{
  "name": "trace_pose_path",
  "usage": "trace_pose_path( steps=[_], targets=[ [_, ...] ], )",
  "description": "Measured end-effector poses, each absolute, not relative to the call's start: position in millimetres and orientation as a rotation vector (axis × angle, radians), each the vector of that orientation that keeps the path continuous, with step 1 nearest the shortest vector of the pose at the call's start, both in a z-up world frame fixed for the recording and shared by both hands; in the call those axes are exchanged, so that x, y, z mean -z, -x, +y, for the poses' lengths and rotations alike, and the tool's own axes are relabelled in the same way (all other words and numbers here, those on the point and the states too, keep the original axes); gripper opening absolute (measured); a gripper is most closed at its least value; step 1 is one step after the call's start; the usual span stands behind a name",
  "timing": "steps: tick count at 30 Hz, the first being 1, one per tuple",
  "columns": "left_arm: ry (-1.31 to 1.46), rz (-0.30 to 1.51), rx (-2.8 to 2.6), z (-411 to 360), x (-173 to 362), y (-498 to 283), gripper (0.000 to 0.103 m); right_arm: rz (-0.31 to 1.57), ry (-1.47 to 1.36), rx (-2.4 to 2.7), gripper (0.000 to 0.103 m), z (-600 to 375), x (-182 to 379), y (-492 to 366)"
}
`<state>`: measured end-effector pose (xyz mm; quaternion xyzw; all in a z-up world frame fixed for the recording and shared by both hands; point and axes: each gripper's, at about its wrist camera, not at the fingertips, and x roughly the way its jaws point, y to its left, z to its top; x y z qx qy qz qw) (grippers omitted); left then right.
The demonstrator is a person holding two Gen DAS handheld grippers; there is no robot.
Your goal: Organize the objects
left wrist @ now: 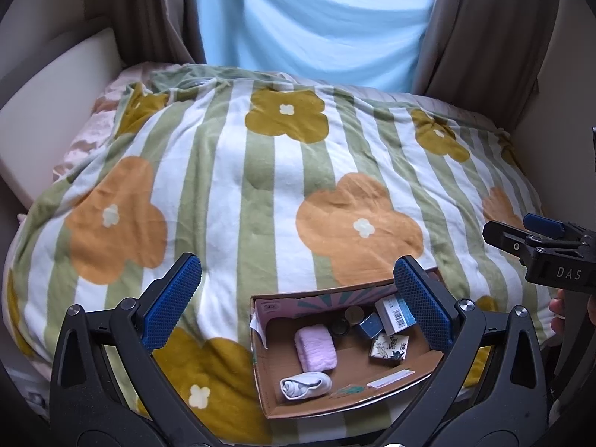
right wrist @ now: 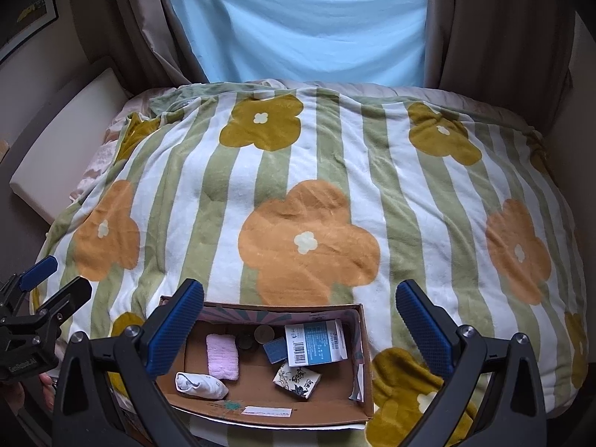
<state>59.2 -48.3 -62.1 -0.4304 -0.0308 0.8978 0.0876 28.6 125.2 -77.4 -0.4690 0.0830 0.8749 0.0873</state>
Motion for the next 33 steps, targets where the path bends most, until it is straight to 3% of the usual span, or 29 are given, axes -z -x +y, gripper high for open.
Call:
trace_pose_path(
  steps=[33],
  targets=[
    [1.291, -0.086, -2.664, -47.0, 67.4, -58.6, 0.103, 0.243, 1.373, -2.636, 0.103, 121.4, 71.7, -27.2]
  ],
)
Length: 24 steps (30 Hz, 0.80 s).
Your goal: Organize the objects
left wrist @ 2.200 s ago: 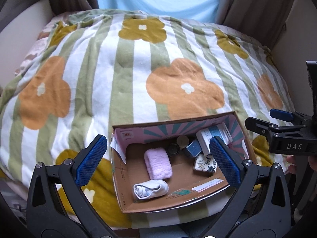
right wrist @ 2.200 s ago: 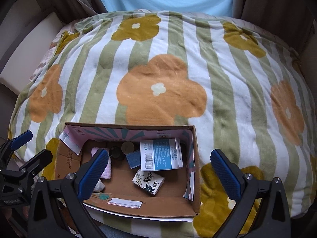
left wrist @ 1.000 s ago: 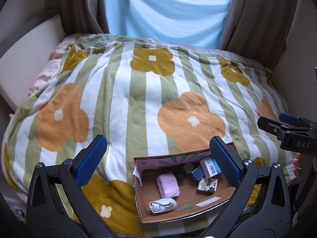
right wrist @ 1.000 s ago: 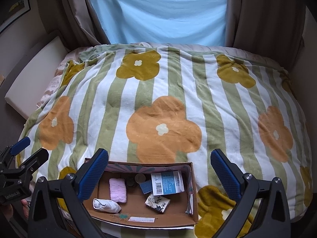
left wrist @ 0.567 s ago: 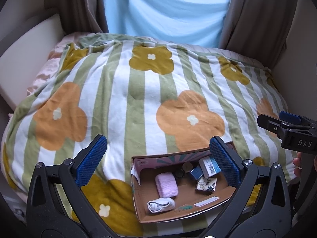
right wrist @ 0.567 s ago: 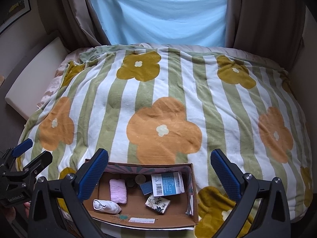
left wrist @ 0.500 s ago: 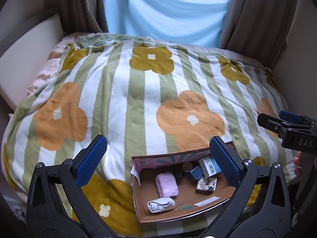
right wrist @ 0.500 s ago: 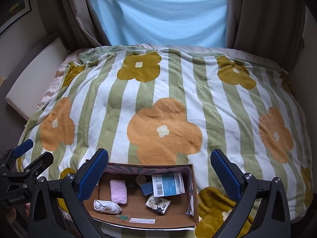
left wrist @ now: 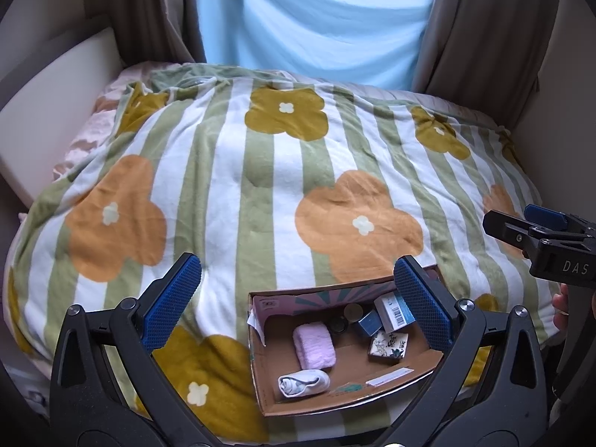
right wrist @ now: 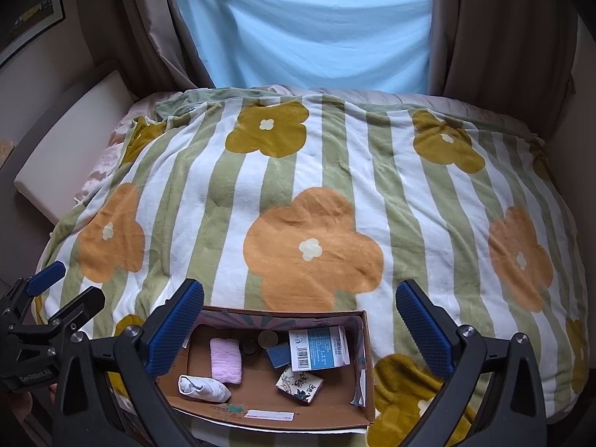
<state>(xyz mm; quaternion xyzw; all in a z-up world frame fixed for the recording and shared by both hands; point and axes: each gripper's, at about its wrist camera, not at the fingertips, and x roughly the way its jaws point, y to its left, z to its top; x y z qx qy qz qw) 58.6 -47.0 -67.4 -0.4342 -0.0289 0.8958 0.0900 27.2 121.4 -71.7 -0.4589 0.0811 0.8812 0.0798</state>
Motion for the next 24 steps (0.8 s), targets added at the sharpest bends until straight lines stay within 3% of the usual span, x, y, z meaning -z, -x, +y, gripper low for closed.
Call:
trace_pose_path(
  steps=[24],
  targets=[
    [1.265, -0.012, -2.736, -54.0, 55.0, -72.4, 0.103, 0.233, 1.373, -2.634, 0.103, 120.2, 69.6, -31.7]
  ],
)
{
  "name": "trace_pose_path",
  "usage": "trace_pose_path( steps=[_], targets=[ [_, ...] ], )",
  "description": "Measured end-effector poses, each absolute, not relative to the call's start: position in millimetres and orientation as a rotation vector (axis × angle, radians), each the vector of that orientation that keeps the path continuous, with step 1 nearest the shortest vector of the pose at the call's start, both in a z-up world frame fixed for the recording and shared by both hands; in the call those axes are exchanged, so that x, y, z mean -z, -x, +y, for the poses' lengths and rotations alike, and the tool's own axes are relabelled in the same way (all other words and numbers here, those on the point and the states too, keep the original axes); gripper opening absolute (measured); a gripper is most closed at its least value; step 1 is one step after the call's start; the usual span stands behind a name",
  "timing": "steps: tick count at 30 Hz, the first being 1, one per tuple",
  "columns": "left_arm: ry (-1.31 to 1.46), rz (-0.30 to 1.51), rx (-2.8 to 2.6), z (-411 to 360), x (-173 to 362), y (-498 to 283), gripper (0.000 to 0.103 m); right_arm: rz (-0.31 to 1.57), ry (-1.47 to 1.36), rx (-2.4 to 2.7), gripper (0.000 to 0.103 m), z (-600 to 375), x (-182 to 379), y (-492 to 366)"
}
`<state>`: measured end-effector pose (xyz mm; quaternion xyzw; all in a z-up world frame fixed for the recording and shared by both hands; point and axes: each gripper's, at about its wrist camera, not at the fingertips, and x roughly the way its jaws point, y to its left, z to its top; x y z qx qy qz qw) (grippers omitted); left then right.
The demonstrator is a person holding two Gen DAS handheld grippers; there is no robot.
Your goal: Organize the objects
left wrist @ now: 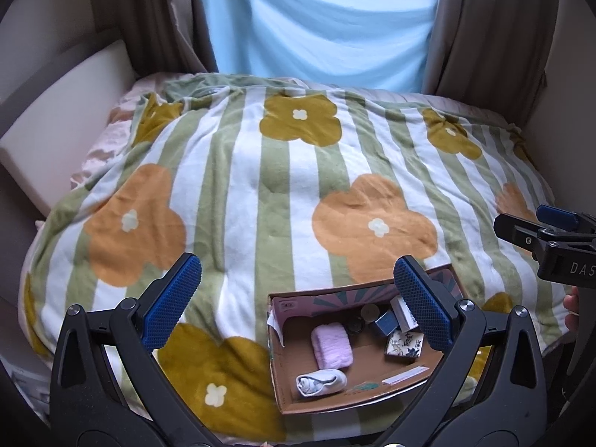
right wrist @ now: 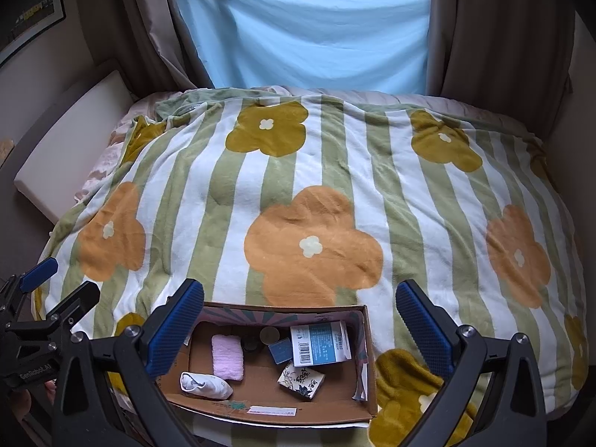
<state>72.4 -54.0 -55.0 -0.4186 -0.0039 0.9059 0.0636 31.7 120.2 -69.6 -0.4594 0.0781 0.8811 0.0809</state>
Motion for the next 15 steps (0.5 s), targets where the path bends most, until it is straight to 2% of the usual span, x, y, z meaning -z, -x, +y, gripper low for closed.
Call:
trace_pose_path(
  steps=[7, 15],
  targets=[
    [1.278, -0.071, -2.734, -56.5, 50.2, -70.3, 0.103, 0.229, 1.369, -2.635, 0.103, 119.3, 69.4, -33.0],
    [1.262, -0.028, -2.73, -56.7, 55.3, -66.4, 0.103, 0.245, 1.37, -2.604, 0.103, 122.5, 70.2, -30.9]
  ],
)
